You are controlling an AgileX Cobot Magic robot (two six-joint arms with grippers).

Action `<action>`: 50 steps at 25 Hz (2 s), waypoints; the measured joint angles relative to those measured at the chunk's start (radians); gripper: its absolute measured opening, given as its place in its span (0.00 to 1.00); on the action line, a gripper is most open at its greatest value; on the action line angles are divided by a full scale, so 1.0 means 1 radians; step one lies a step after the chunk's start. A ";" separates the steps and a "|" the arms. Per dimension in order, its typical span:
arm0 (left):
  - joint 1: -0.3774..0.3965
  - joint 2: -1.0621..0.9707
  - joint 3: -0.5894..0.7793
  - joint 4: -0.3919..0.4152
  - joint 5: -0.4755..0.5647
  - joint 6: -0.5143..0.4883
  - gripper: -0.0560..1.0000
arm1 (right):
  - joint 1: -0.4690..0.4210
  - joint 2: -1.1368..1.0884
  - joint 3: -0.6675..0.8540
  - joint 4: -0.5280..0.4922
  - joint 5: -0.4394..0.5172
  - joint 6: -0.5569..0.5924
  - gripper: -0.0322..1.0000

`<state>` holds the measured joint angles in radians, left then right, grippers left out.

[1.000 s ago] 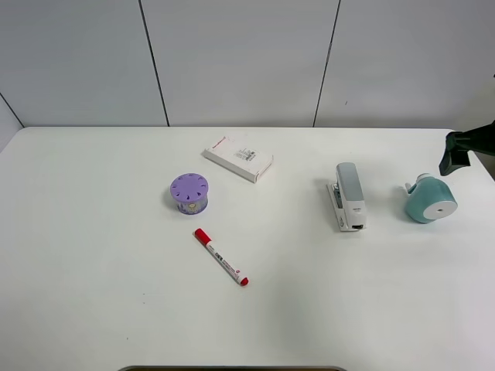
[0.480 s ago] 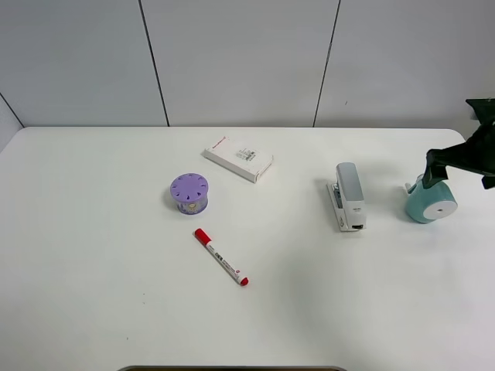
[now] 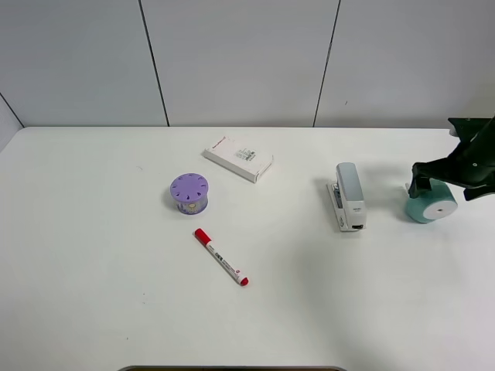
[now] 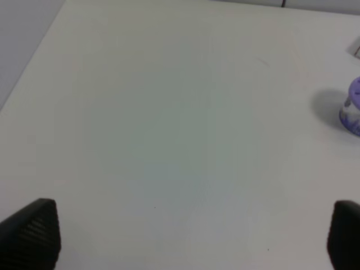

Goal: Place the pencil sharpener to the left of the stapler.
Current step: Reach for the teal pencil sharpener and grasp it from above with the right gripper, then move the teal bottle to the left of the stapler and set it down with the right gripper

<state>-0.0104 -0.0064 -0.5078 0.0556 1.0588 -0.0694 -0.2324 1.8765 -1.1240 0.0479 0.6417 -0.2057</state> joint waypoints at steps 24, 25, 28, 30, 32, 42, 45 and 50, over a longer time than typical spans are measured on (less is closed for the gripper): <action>0.000 0.000 0.000 0.000 0.000 0.000 0.96 | 0.000 0.121 -0.001 0.000 -0.062 0.000 0.99; 0.000 0.000 0.000 0.000 0.000 0.000 0.96 | 0.000 0.121 -0.001 0.000 -0.062 0.000 0.99; 0.000 0.000 0.000 0.000 0.000 0.000 0.96 | 0.000 0.121 -0.001 0.000 -0.062 0.000 0.99; 0.000 0.000 0.000 0.000 0.000 0.000 0.96 | 0.000 0.121 -0.001 0.000 -0.062 0.000 0.99; 0.000 0.000 0.000 0.000 0.000 0.000 0.96 | 0.000 0.121 -0.001 0.000 -0.062 0.000 0.98; 0.000 0.000 0.000 0.000 0.000 0.000 0.96 | 0.001 0.121 -0.001 0.008 -0.073 0.003 0.68; 0.000 0.000 0.000 0.000 0.000 0.000 0.96 | 0.001 0.121 -0.001 0.008 -0.073 0.003 0.68; 0.000 0.000 0.000 0.000 0.000 0.000 0.96 | 0.001 0.121 -0.001 0.008 -0.073 0.003 0.68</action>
<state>-0.0104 -0.0064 -0.5078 0.0556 1.0588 -0.0694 -0.2313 1.9974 -1.1248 0.0555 0.5691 -0.2026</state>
